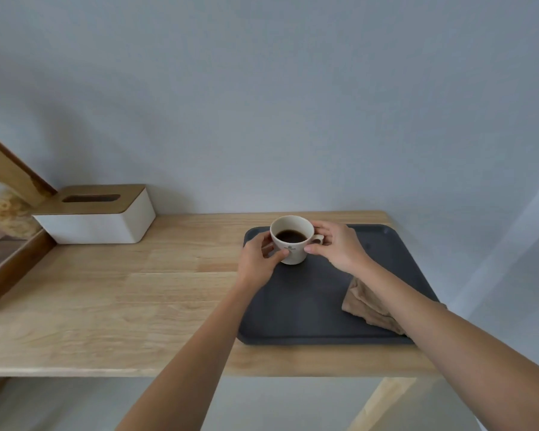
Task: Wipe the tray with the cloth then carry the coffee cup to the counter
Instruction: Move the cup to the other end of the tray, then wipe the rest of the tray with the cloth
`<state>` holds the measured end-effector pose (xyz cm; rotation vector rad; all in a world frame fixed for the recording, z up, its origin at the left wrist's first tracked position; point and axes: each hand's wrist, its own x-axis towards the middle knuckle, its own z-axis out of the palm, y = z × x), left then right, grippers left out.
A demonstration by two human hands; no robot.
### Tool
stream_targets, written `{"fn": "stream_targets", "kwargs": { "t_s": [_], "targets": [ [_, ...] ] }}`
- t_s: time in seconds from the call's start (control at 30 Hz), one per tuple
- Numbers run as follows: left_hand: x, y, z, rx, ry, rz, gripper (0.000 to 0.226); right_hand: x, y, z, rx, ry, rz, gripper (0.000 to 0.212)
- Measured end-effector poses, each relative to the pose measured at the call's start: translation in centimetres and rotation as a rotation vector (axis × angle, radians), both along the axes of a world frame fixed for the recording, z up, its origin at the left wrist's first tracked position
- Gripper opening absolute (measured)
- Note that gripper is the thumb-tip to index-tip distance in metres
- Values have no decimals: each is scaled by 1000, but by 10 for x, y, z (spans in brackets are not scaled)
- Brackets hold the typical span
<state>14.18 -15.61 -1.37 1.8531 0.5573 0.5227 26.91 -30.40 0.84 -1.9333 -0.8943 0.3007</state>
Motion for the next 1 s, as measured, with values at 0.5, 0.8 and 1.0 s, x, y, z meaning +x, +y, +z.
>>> {"fn": "stream_targets", "kwargs": {
  "t_s": [0.5,0.8,1.0],
  "targets": [
    [-6,48,-9,104,96,80,53,5,59,-7,-52,8,103,64],
    [-58,-40,-29,538,543,119,75,3,-64,-2,-272,-236,110,52],
    [-66,-76,-40,701,739,129,83,-16,-154,-34,-565,-374,288,63]
  ]
}}
